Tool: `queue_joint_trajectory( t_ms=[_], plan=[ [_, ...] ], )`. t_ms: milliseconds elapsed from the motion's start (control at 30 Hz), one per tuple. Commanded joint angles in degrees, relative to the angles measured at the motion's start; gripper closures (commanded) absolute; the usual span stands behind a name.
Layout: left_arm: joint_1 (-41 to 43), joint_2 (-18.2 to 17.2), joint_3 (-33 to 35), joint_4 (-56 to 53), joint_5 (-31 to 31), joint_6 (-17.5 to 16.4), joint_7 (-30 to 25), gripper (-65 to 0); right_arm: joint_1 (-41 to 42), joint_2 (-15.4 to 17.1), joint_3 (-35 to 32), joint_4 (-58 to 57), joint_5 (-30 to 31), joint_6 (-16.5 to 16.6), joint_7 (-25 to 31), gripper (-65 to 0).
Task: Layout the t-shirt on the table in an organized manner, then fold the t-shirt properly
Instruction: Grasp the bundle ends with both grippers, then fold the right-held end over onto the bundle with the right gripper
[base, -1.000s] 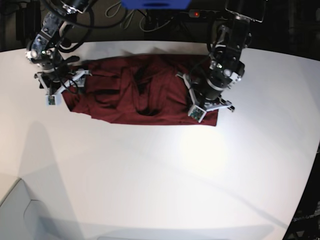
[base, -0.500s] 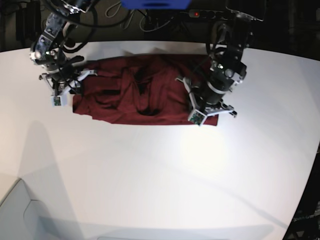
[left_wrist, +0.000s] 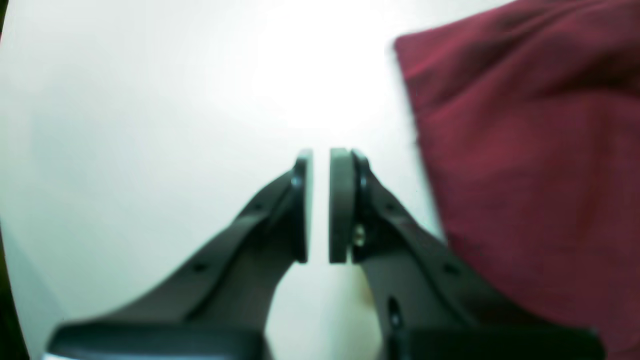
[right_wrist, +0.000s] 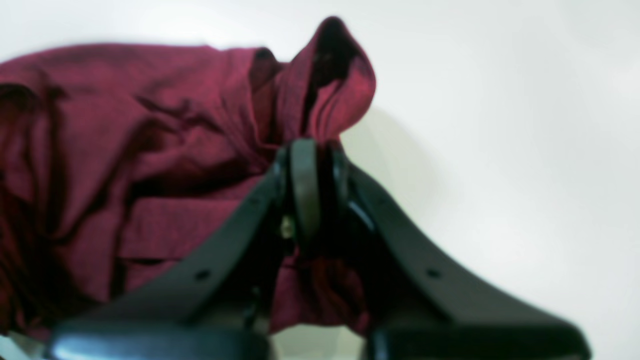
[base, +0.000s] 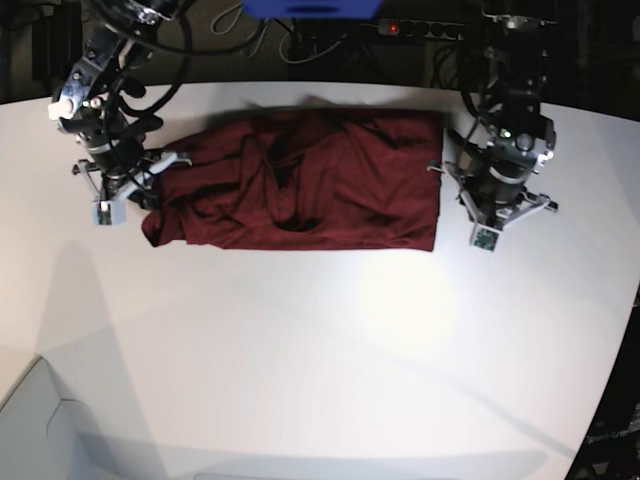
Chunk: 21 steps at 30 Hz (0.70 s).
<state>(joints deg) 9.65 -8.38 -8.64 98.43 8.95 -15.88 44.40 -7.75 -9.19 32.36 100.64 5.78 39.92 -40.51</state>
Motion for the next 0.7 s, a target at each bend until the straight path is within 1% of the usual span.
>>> queue_joint_trajectory(
  t_ms=[0, 133, 233, 367, 433, 533, 667],
  plan=[
    [-0.7, 0.1, -0.5, 0.1, -0.3, 0.1, -0.9, -5.5, 0.1, 0.2, -1.0, 1.1, 1.9, 0.1, 0.9, 0.0],
    [-2.2, 0.3, -0.3, -5.8, -0.4, 0.1, -1.1, -5.5, -0.6, 0.2, -3.6, 1.2, 2.6, 0.1, 0.9, 0.0],
    [-4.2, 2.5, -0.5, -10.7, -0.4, 0.1, -1.1, -5.5, -0.7, 0.2, -5.9, 1.2, 2.6, 0.1, 1.2, 0.0],
    [-4.4, 3.4, -0.3, -11.1, -0.4, 0.1, -1.1, -5.5, -0.7, 0.2, -8.3, 2.3, 2.6, 0.1, 1.2, 0.0],
    [-4.4, 4.6, -0.3, -11.2, -0.4, 0.1, -1.1, -5.5, -0.7, 0.2, -9.9, 3.8, 2.6, 0.1, 1.0, 0.0],
    [-4.3, 5.5, -0.3, -10.9, 0.0, 0.1, -1.1, -5.5, -0.7, 0.2, -14.2, 7.4, 2.7, 0.1, 0.9, 0.0],
    [-4.3, 5.6, -0.2, -11.1, -0.4, 0.1, -1.0, -5.5, -0.7, 0.2, -20.7, 11.8, 2.7, 0.1, 0.9, 0.0]
  ],
)
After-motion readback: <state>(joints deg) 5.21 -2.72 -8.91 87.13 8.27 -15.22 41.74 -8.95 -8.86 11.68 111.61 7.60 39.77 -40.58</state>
